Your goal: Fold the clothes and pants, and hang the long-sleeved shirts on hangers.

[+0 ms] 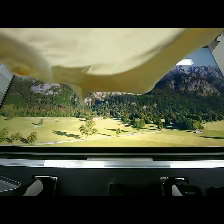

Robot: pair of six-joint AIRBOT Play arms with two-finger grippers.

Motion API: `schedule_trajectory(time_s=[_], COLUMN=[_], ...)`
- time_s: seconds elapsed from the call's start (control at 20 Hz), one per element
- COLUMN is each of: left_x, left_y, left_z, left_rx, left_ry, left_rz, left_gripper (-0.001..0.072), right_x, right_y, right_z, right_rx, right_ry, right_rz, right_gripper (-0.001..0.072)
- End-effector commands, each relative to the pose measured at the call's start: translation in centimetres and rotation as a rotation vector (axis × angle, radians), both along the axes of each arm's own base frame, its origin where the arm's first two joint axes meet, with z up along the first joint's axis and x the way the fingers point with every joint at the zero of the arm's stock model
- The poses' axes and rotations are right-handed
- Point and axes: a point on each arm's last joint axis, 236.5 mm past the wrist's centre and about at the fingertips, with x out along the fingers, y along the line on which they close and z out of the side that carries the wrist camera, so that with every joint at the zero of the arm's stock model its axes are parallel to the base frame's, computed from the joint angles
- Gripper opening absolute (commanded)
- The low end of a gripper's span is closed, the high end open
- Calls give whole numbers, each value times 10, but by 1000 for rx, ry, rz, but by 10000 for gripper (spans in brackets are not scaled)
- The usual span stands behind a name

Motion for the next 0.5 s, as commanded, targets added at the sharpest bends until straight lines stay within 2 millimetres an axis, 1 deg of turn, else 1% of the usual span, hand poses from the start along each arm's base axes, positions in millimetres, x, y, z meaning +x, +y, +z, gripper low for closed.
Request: schedule_trajectory(time_s=[0.0, 0.05, 0.1, 0.15, 0.2, 0.3, 0.35, 0.4, 0.45], left_x=[-66, -68, -64, -54, -38, 0, 26, 56, 85], left_y=[13, 14, 16, 22, 30, 43, 47, 45, 43], left_z=[-13, -18, -22, -27, -35, -56, -74, -98, -127], left_rx=[98, 73, 57, 46, 26, -16, -22, -19, -17], left_ry=[41, 64, 81, 105, 141, 227, 283, 345, 417], left_rz=[223, 235, 236, 235, 224, 179, 137, 78, 36], left_gripper=[17, 17, 17, 17, 17, 17, 17, 17, 17], right_x=[-88, -92, -86, -70, -48, 15, 47, 78, 110], right_y=[-34, -48, -54, -55, -53, -49, -48, -47, -42], right_z=[42, 42, 36, 23, 5, -51, -81, -114, -152], right_rx=[58, 77, 78, 70, 65, 58, 59, 63, 76], right_ry=[-116, -115, -88, -29, 52, 273, 380, 485, 599], right_rz=[-202, -263, -287, -284, -267, -225, -206, -186, -148], right_gripper=[23, 23, 23, 23, 23, 24, 24, 24, 25])
